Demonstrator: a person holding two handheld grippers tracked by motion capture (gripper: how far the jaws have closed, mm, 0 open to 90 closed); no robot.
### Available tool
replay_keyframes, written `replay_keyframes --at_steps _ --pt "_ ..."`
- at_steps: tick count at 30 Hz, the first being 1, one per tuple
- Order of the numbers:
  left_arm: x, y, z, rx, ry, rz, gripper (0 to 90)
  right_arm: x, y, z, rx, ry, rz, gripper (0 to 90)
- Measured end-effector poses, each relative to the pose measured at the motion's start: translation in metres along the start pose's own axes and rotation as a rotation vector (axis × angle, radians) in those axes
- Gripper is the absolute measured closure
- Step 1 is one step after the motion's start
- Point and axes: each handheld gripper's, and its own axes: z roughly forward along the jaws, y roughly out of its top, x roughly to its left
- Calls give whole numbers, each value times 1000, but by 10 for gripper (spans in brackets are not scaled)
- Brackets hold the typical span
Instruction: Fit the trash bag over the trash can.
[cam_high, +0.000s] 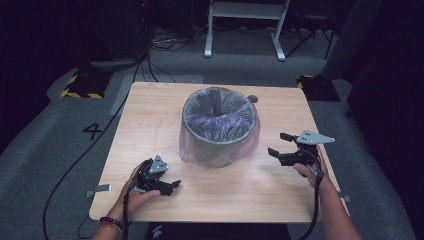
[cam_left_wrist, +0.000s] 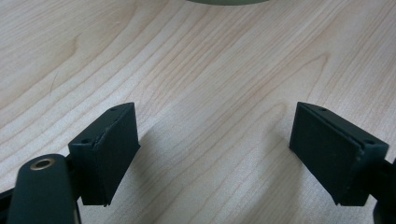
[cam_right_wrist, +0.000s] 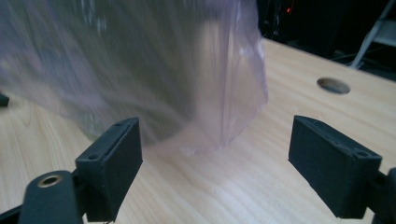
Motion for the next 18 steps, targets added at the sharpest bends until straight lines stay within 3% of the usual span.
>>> replay_keyframes --at_steps 18 --pt "1 0 0 1 -7 2 145 11 55 -7 -54 -26 -114 163"
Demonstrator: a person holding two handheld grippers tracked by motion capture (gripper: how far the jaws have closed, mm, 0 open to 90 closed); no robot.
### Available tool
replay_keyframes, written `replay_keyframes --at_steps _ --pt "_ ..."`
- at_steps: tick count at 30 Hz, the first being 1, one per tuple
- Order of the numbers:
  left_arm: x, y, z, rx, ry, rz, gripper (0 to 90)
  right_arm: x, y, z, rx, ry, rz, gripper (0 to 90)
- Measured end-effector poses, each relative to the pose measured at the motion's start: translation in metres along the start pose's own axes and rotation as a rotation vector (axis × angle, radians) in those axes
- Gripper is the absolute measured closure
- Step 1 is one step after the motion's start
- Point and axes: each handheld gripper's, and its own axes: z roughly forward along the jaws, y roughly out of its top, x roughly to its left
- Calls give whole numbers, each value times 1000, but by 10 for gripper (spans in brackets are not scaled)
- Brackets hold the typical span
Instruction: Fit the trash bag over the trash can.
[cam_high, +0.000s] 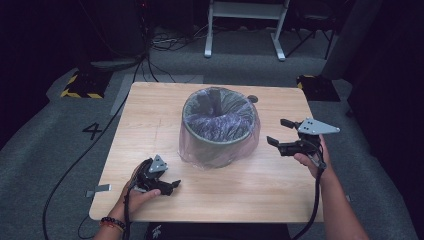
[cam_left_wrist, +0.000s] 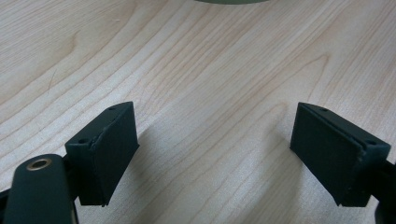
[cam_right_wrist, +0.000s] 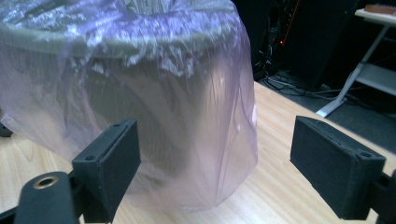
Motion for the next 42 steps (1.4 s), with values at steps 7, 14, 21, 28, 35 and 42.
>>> replay_keyframes --at_steps 7,14,21,28,35,42 --pt "0 0 0 0 0 2 144 2 11 5 -3 -2 -18 163" --pt "0 0 0 0 0 1 144 4 22 11 -16 10 -20 163" --pt "0 0 0 1 0 3 142 5 39 22 -25 35 -15 163" --pt "0 0 0 1 0 3 142 7 59 32 -46 57 -17 163" --pt "0 0 0 1 0 3 142 11 77 45 -30 72 -24 162" --pt "0 0 0 1 0 3 142 12 89 61 -4 75 -11 161"
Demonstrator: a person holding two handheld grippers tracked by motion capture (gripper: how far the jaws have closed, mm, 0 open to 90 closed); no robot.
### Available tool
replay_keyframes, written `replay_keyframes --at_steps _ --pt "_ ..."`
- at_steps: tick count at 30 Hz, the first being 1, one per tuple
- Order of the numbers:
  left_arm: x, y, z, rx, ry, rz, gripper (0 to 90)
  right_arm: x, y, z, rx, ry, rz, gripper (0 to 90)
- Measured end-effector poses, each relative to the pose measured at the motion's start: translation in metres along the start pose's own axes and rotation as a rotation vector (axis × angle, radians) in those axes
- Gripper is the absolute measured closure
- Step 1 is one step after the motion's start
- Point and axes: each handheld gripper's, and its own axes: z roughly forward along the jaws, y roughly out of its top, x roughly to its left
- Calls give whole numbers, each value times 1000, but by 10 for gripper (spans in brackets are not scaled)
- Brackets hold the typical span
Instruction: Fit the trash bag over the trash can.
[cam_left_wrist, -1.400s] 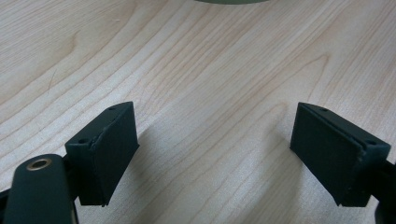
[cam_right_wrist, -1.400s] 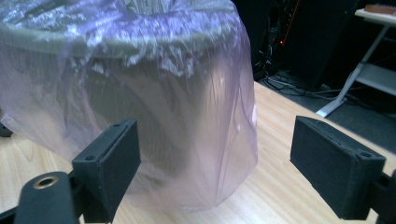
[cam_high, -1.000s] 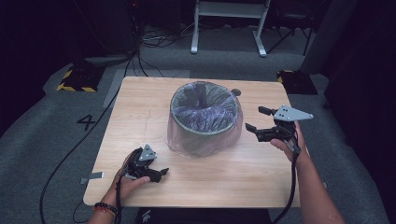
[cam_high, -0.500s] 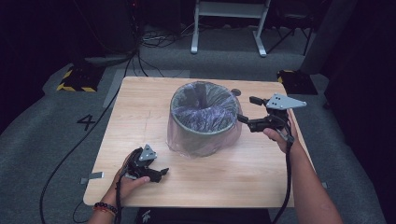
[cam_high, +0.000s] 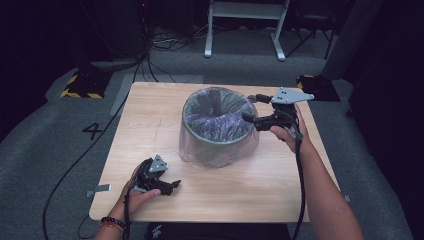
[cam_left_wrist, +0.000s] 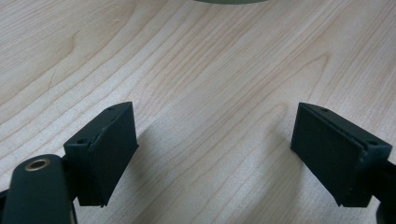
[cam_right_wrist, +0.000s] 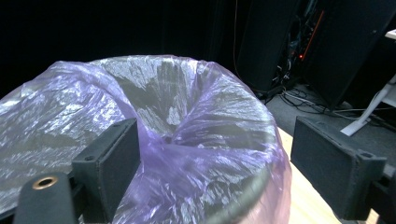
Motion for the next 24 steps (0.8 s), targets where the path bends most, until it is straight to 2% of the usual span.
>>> replay_keyframes --at_steps 7,11,17,24 --pt "0 0 0 0 0 0 141 0 7 14 16 21 19 167" --pt "0 0 0 0 0 0 142 3 12 19 21 23 9 167" --pt "0 0 0 0 0 0 142 8 20 13 -12 50 1 167" --pt "0 0 0 0 0 0 141 7 29 11 -13 17 0 169"
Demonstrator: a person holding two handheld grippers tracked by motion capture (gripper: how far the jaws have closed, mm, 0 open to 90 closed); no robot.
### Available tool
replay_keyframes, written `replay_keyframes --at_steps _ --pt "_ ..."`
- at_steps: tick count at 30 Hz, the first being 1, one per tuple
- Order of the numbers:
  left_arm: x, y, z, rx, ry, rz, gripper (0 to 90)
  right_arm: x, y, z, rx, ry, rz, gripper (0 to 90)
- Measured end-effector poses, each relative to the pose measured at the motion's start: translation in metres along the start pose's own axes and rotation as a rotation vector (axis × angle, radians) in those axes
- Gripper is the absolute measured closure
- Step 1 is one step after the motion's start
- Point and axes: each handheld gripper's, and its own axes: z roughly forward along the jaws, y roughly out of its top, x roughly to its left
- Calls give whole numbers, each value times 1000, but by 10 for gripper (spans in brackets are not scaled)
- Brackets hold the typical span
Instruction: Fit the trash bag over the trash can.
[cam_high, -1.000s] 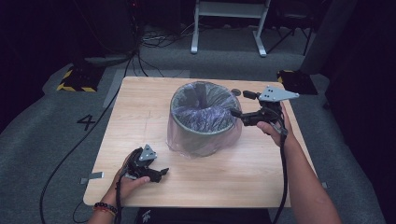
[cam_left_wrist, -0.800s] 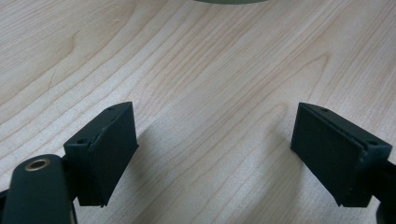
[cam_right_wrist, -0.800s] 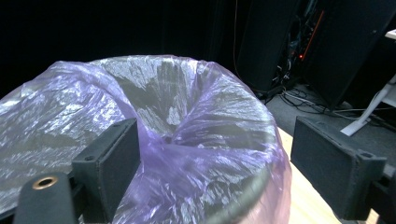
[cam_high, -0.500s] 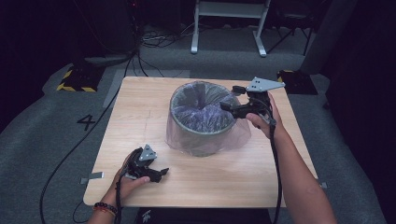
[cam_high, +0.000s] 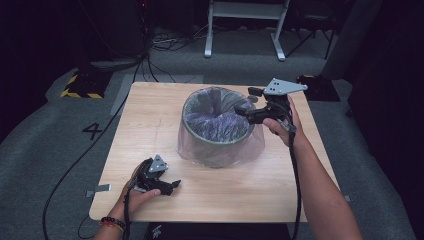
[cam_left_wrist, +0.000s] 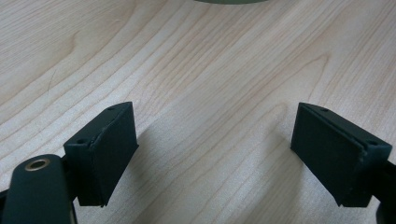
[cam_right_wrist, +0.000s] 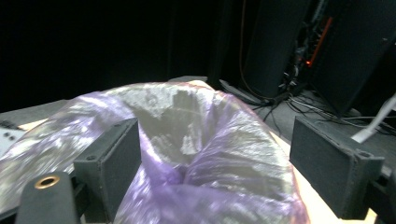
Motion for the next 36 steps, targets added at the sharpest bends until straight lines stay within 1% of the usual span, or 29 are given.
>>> replay_keyframes --at_steps 2,6,8,11,13,19,24,30,32,36 --pt "0 0 0 0 0 0 141 -2 3 5 18 -13 8 172" --pt "0 0 0 0 -2 1 141 -3 3 21 85 -33 4 200" --pt "0 0 0 0 -2 1 141 -3 1 28 114 -25 13 202" --pt "0 0 0 0 -1 1 141 -1 -2 38 175 -46 3 205" --pt "0 0 0 0 -2 1 141 2 -4 43 199 -42 -7 205" --pt "0 0 0 0 -1 1 141 9 -6 48 239 -14 -33 205" --pt "0 0 0 0 -1 1 141 14 -10 50 284 12 -69 208" --pt "0 0 0 0 -2 1 140 17 -11 49 315 47 -84 216" --pt "0 0 0 0 -2 1 141 19 -11 49 326 49 -94 216" --pt "0 0 0 0 -2 1 141 19 -11 51 342 60 -95 218"
